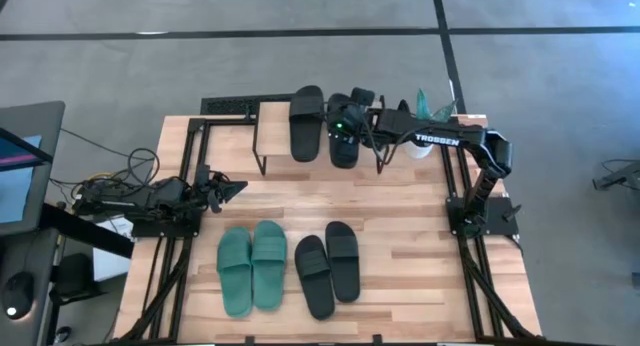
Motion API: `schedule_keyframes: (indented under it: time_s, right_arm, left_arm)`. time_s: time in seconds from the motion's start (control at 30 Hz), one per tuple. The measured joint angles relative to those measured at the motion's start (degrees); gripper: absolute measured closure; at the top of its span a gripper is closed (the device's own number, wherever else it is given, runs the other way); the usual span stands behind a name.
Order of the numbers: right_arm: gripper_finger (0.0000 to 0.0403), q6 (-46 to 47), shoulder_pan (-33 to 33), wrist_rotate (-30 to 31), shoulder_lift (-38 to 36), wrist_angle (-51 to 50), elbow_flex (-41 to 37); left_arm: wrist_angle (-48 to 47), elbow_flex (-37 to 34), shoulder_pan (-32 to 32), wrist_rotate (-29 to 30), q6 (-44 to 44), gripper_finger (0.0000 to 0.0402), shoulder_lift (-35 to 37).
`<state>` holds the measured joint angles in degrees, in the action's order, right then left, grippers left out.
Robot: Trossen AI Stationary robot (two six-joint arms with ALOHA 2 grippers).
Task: Pick and place slides into the shelf
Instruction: Put the black slide on the shelf
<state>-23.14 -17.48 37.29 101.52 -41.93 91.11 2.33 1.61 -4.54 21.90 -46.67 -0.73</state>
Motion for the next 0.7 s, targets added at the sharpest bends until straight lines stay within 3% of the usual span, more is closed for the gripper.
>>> schedule_keyframes:
  time_s: [0.7]
  right_arm:
    - [0.0403,-6.7,-2.9,-3.0,0.0,4.7,0.0]
  left_arm:
    - [0.1,0.0,0.0,1.5,0.1,0.0401,0.0]
